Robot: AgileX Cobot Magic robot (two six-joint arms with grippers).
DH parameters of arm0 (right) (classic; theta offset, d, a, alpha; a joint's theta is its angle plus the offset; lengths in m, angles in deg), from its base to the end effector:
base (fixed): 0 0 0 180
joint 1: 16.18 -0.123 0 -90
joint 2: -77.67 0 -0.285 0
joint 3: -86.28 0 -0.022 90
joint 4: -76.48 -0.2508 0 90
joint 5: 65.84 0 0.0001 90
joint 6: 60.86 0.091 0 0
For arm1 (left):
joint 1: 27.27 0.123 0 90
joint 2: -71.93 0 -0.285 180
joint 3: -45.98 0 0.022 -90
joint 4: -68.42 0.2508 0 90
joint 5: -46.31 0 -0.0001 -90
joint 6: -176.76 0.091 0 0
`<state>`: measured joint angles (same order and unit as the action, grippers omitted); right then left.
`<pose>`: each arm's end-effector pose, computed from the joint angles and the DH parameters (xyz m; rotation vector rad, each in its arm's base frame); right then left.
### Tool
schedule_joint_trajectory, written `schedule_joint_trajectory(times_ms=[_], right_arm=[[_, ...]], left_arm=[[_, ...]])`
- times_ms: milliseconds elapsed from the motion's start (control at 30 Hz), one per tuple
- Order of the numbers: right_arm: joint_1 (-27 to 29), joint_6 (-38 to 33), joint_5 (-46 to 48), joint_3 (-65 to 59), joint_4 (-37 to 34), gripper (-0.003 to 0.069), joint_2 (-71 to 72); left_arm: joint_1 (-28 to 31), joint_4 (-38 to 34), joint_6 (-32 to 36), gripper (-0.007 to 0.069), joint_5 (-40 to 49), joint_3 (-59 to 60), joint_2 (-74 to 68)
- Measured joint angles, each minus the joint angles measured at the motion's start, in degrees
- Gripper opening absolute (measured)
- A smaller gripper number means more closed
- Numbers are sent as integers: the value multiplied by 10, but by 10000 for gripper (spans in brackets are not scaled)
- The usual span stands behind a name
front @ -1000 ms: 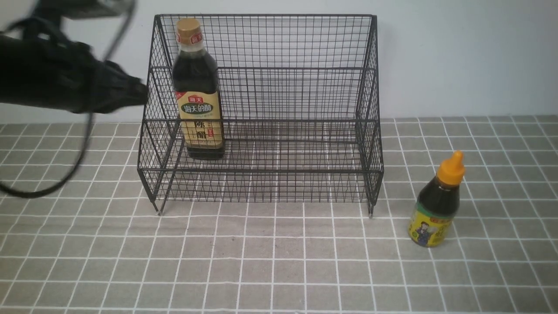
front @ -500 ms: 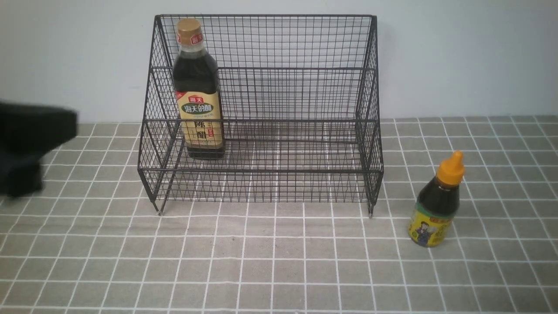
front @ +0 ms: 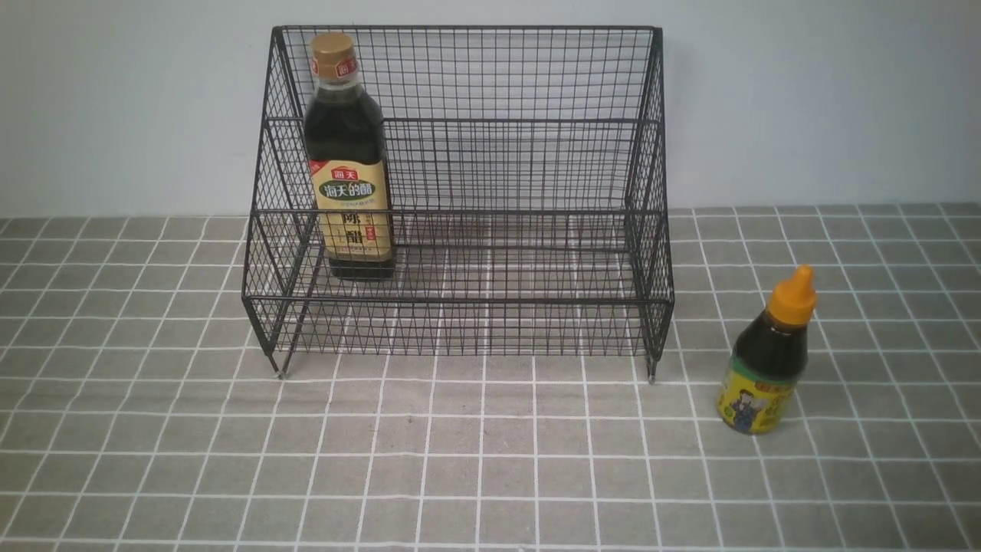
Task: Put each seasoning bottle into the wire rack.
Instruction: Use the right arm to grab the condiment bottle closest to it
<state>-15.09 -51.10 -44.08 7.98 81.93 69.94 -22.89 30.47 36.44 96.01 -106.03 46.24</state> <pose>0.0528 -0.0042 0.1729 0.1190 1.8758 0.0101 0.0153 -0.0417 0.4035 0.4837 1.6044 -0.1837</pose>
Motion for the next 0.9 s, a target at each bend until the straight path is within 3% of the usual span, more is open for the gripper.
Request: schedule_joint_trajectory(times_ms=[267,400,567,700,900], right_arm=[[0,0,0,0,0,-15,0],[0,0,0,0,0,-15,0],[0,0,0,0,0,-15,0],[0,0,0,0,0,-15,0],[0,0,0,0,0,-15,0]], left_arm=[[-54,4,0,15,-56,33,18],[-70,39,-23,15,-160,106,43],[-70,153,-113,15,-255,240,85],[-70,279,-233,15,-306,390,130],[-70,347,-338,15,-325,499,180]])
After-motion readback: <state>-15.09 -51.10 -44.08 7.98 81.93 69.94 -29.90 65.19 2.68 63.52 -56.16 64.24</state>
